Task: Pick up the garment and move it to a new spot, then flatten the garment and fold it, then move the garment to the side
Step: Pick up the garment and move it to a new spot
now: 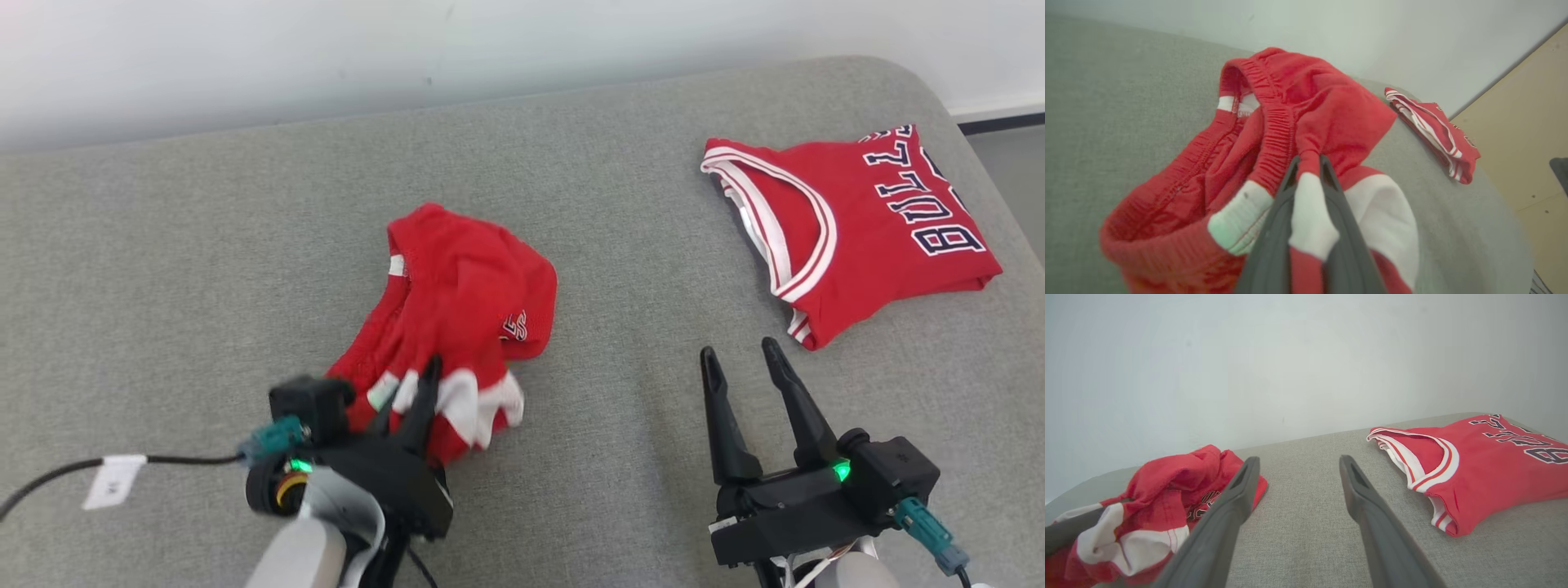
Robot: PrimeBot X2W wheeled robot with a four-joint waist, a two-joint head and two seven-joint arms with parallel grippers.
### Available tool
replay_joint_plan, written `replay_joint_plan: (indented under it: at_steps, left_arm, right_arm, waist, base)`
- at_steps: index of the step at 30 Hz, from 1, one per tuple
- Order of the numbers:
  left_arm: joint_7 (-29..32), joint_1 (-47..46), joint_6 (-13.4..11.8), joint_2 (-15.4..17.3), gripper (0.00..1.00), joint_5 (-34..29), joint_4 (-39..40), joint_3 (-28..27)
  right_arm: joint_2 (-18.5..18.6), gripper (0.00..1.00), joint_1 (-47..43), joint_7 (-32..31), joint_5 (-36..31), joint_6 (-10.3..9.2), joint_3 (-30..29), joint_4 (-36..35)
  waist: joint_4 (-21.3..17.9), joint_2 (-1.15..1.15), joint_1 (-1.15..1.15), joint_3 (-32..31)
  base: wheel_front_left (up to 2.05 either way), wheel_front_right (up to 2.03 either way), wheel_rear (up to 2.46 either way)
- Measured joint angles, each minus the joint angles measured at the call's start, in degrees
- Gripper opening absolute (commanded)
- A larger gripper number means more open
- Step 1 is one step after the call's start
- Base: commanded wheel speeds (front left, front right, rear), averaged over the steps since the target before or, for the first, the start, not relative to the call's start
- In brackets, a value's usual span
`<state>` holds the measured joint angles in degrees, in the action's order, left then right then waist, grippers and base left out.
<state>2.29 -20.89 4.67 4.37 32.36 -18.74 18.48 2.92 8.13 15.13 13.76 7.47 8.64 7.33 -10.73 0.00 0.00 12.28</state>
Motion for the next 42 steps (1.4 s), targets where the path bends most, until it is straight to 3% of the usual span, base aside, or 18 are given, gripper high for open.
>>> replay_joint_plan:
  at_steps: [4,5,6,7,14,22,28,32,37,42]
  left_arm:
    - [-1.27,0.59,0.45,-0.26,0.0,0.53,-4.85,0.99]
    - [-1.8,0.6,0.66,-0.26,0.1,0.46,-5.54,1.41]
    - [-2.74,0.57,0.83,-0.36,0.91,0.4,-5.89,1.67]
    - [-3.48,0.42,0.88,-0.48,1.0,0.41,-6.02,1.8]
    - [-8.65,-1.7,0.29,0.18,1.0,-1.05,-2.16,1.33]
    - [-12.27,-0.96,-2.91,5.12,1.0,-2.58,2.42,-2.47]
    - [-14.99,3.49,-5.99,9.93,1.0,-6.37,4.42,-4.66]
    - [-15.96,6.56,-6.99,11.43,1.0,-7.76,5.02,-5.56]
    - [-17.05,12.47,-8.92,11.93,1.0,-10.49,8.11,-6.79]
    - [-17.33,17.2,-9.95,9.65,1.0,-12.83,12.61,-10.89]
  right_arm:
    - [-0.01,1.0,-0.01,-0.01,-0.29,0.0,0.53,0.53]
    - [-0.01,1.0,-0.02,-0.01,-0.31,0.0,0.68,0.55]
    - [-0.02,1.0,-0.02,0.0,-0.32,0.0,0.76,0.54]
    - [-0.01,1.0,-0.06,-0.01,-0.32,0.0,0.74,0.49]
    - [-0.01,1.0,-1.41,-0.01,-0.33,0.0,0.21,0.48]
    - [-0.02,1.0,-1.63,-0.01,-0.78,0.0,-1.55,-0.01]
    - [-0.04,1.0,-2.36,0.0,-1.6,0.0,-2.78,-0.2]
    - [-0.01,1.0,-3.09,-0.01,-2.08,0.0,-3.49,-0.25]
    - [-0.02,1.0,-4.86,0.0,-2.53,0.0,-4.65,-0.29]
    - [-0.03,1.0,-5.43,-0.01,-2.86,0.0,-5.2,-0.45]
  waist:
    - [0.71,0.0,0.0,-0.77]
    - [0.84,0.0,0.0,-1.04]
    - [0.98,0.0,0.0,-1.3]
    - [1.12,0.0,0.0,-1.57]
    - [2.34,0.0,0.0,-3.45]
    - [4.23,0.0,0.0,-4.82]
    - [5.02,0.0,0.0,-6.23]
    - [5.41,0.01,0.0,-7.11]
    - [6.2,0.01,-0.01,-8.57]
    - [7.02,0.0,-0.01,-9.4]
  base:
    - [0.0,0.0,0.0]
    - [0.0,0.0,0.0]
    - [0.0,0.0,0.0]
    - [0.0,0.0,0.0]
    - [0.0,0.0,0.0]
    - [0.0,0.0,0.0]
    - [0.0,0.0,0.0]
    - [0.0,0.0,0.0]
    - [0.0,0.0,0.0]
    - [0.0,0.0,0.0]
